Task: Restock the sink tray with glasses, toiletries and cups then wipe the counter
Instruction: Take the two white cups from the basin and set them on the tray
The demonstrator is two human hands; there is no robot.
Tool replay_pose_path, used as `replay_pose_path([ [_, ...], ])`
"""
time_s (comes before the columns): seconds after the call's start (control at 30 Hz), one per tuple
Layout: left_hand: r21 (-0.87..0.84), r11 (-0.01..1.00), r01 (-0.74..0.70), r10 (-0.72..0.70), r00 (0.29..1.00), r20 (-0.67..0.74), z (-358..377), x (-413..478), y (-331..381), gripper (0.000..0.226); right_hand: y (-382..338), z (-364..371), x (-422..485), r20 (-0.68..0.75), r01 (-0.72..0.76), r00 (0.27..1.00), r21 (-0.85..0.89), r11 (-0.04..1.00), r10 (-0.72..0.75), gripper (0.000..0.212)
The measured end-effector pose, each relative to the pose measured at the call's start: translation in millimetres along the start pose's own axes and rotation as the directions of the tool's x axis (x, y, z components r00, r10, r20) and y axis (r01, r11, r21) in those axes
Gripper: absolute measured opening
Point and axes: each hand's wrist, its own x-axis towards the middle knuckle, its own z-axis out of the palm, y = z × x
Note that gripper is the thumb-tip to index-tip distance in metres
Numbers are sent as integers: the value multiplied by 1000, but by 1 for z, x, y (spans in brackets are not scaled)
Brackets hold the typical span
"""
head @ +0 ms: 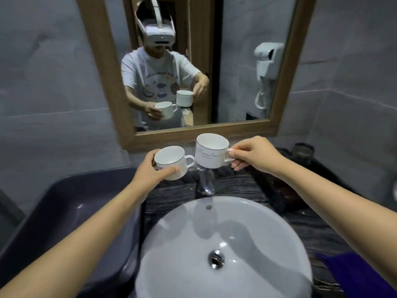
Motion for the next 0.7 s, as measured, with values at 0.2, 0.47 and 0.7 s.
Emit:
replay_pose_path([
  [0.2,-83,996,30,-26,998,56,125,-13,19,63,74,-99,-34,-10,-54,998,63,997,55,15],
  [0.47,-102,989,111,-105,993,58,243,-25,13,67,180,-172,-40,-31,-142,989,92,986,146,20],
  [0.7,-52,988,148,-145,988,53,278,-17,-4,75,268,-170,-22,-76,-209,974,74,975,214,21],
])
